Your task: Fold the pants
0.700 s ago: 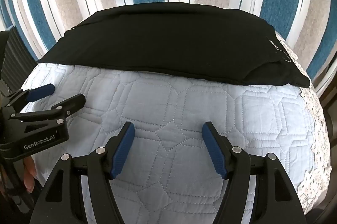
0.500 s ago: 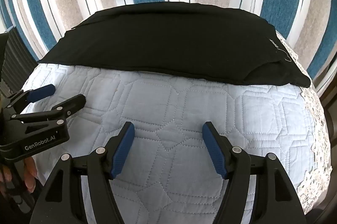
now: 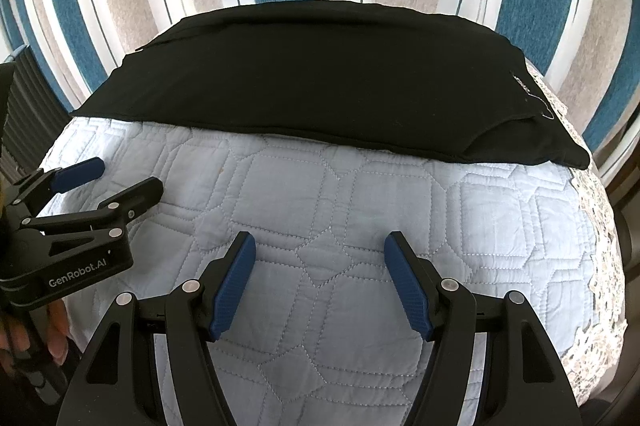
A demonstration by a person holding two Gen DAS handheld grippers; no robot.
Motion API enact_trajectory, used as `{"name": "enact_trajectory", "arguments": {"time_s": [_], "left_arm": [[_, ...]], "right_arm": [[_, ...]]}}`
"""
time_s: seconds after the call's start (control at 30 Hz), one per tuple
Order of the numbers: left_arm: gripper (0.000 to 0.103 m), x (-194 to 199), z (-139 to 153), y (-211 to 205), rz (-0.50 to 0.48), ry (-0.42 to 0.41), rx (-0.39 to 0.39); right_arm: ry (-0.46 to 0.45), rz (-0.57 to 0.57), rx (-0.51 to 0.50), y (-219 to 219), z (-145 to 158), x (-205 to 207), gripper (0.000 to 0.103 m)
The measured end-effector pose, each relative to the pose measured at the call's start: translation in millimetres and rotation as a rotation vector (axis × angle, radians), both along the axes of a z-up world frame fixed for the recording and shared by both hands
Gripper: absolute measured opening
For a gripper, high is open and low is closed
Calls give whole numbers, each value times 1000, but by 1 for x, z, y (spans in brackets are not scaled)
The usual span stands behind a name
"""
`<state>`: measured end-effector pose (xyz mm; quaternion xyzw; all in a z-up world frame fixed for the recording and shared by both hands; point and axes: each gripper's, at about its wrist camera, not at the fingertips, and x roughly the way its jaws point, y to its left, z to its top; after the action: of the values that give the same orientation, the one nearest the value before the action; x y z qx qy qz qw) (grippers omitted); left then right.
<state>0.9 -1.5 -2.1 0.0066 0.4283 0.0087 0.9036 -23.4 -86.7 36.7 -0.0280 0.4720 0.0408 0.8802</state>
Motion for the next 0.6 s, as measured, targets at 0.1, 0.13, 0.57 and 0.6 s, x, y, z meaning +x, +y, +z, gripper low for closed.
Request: {"name": "enact_trajectory", "arguments": {"time_s": [0.1,0.13,0.57,0.6], "left_arm": [[85,0,0,0,-3,0,3],[85,0,0,0,-3,0,3],[84,1,7,7,-15,17,-50],[83,1,8,9,-13,14,-61]], "right_arm": [[1,2,-4,-1,0,0,67],[0,3,-8,-1,0,0,67],[24,-11,-24,-15,14,1,67],[16,-24,-22,-19,18,1,67]]}}
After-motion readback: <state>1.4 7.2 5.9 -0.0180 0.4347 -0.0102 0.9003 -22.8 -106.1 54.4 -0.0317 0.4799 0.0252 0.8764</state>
